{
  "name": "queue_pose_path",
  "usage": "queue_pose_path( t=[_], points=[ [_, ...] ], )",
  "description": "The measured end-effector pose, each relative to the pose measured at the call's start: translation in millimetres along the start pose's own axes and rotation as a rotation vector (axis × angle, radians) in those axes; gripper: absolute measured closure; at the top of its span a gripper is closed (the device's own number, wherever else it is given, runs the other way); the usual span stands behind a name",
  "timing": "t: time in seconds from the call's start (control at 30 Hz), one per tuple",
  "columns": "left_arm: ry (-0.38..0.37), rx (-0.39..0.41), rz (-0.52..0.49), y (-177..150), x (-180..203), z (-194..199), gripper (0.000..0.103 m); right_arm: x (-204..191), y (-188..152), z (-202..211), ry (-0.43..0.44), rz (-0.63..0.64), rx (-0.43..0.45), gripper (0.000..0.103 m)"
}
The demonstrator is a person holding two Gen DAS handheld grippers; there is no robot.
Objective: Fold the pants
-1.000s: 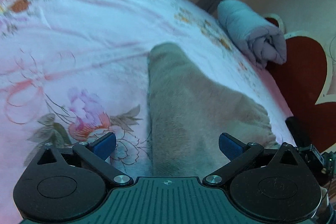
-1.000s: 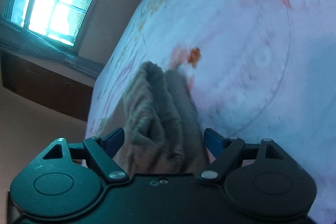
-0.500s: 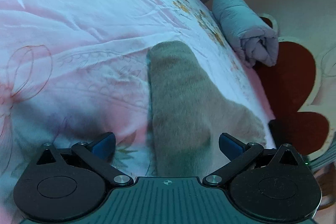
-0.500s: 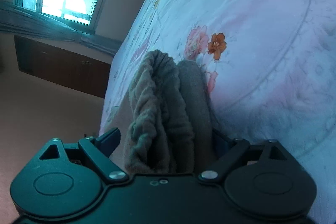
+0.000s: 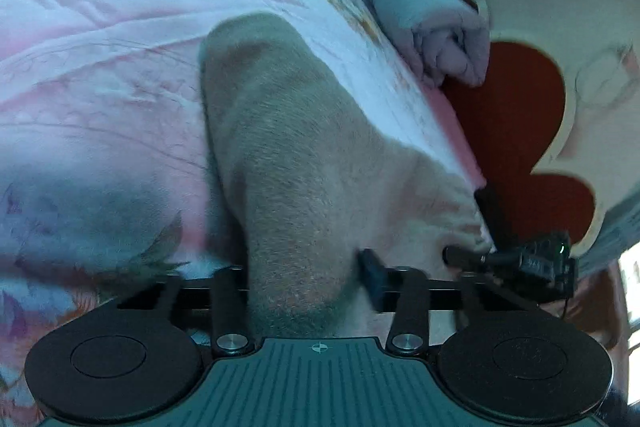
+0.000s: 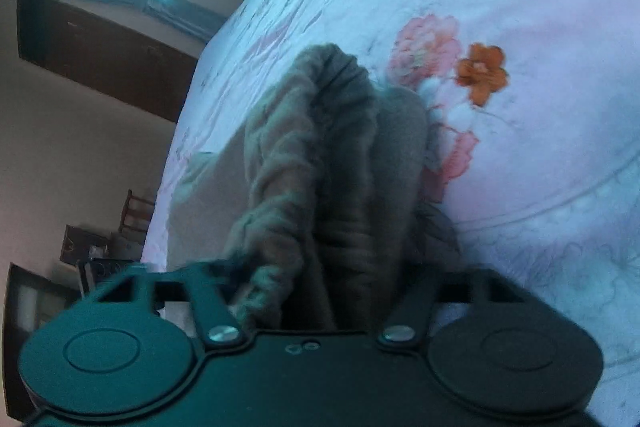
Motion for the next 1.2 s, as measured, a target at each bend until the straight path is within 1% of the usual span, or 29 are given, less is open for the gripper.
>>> queue_pose_path(
  t=[0.03, 0.1, 0.17, 0.27, 0.33, 0.4, 0.5, 0.6, 0.63, 0.67, 0.7, 0.73, 0.77, 0.8, 0.83, 0.87, 0.9, 0.93, 0.97, 1.0, 1.03, 1.1, 1.2],
  points=[
    [-0.024, 0.021, -0.002, 0.2, 3.2, 5.4, 0.076, -4.7, 0.0, 5.0, 0.010, 0.006, 0.009, 0.060],
    [-0.047, 0.038, -0.044, 2.1, 16.9, 13.5, 0.077, -19.8, 0.4, 16.1, 0.033, 0.045, 0.029, 0.061],
    [-0.045, 0.050, -0.086, 7.8, 30.8, 19.5, 0.077, -38.7, 4.5, 24.0, 0.058, 0.085, 0.047, 0.062],
    [-0.038, 0.092, -0.121, 27.1, 40.3, 35.3, 0.077, -68.8, 21.7, 24.3, 0.086, 0.141, 0.065, 0.062],
    [-0.031, 0.132, -0.138, 51.9, 39.0, 51.2, 0.077, -86.0, 41.8, 16.7, 0.109, 0.163, 0.071, 0.062],
    [-0.016, 0.155, -0.150, 75.7, 35.7, 60.3, 0.077, -99.9, 66.9, 1.1, 0.138, 0.172, 0.072, 0.062],
    [0.019, 0.174, -0.153, 117.8, 18.9, 62.6, 0.077, -115.2, 108.5, -33.8, 0.169, 0.172, 0.060, 0.062],
    [0.072, 0.180, -0.118, 152.5, -12.7, 53.5, 0.077, -114.9, 142.0, -77.1, 0.173, 0.144, 0.036, 0.061],
    [0.094, 0.182, -0.094, 159.5, -30.5, 48.0, 0.075, -107.6, 148.6, -93.9, 0.166, 0.136, 0.021, 0.058],
    [0.132, 0.181, -0.074, 163.2, -47.1, 39.8, 0.060, -101.1, 153.8, -113.0, 0.130, 0.141, 0.016, 0.047],
    [0.213, 0.168, -0.053, 164.0, -64.5, 29.4, 0.046, -91.9, 154.0, -131.8, 0.048, 0.138, 0.011, 0.035],
    [0.252, 0.166, -0.047, 161.6, -78.6, 20.4, 0.041, -83.2, 151.3, -149.9, -0.049, 0.133, -0.002, 0.032],
    [0.244, 0.191, -0.076, 157.6, -79.3, 15.9, 0.040, -77.8, 145.1, -155.3, -0.017, 0.158, 0.036, 0.022],
    [0.254, 0.204, -0.113, 154.4, -76.6, 13.3, 0.039, -78.1, 141.1, -154.3, 0.017, 0.184, 0.070, 0.018],
    [0.280, 0.207, -0.133, 152.4, -71.3, 11.0, 0.038, -80.3, 139.1, -153.3, 0.027, 0.205, 0.073, 0.015],
    [0.323, 0.207, -0.160, 150.4, -62.2, 10.4, 0.032, -83.9, 136.2, -147.3, 0.010, 0.218, 0.081, 0.011],
    [0.396, 0.208, -0.199, 149.1, -51.7, 11.8, 0.024, -85.1, 134.0, -138.4, -0.002, 0.220, 0.100, 0.008],
    [0.513, 0.218, -0.246, 146.1, -35.3, 14.1, 0.004, -84.8, 130.6, -126.4, -0.013, 0.213, 0.139, 0.006],
    [0.600, 0.228, -0.290, 141.7, -20.6, 17.7, 0.000, -83.9, 128.0, -112.1, -0.033, 0.200, 0.192, 0.006],
    [0.658, 0.233, -0.345, 134.8, -4.3, 21.1, 0.000, -83.5, 122.2, -93.9, -0.065, 0.194, 0.252, 0.005],
    [0.673, 0.233, -0.377, 129.7, 10.1, 29.0, 0.000, -84.4, 115.9, -76.9, -0.069, 0.200, 0.292, 0.005],
    [0.675, 0.260, -0.394, 116.9, 32.7, 44.0, 0.000, -90.2, 99.4, -44.8, -0.074, 0.223, 0.356, 0.005],
    [0.684, 0.284, -0.428, 94.2, 65.5, 72.6, 0.000, -110.9, 68.9, -0.6, -0.073, 0.287, 0.440, 0.006]
  ],
)
Point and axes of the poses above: each gripper's, at about its wrist camera, not at the fingertips, and z roughly against the way its jaws point, x to its right, y to its top, the point moved 1 cm from there along -z, roughly the way its jaws point, and after that the axes turned 12 degrees about -y, right-handed, at the moved point
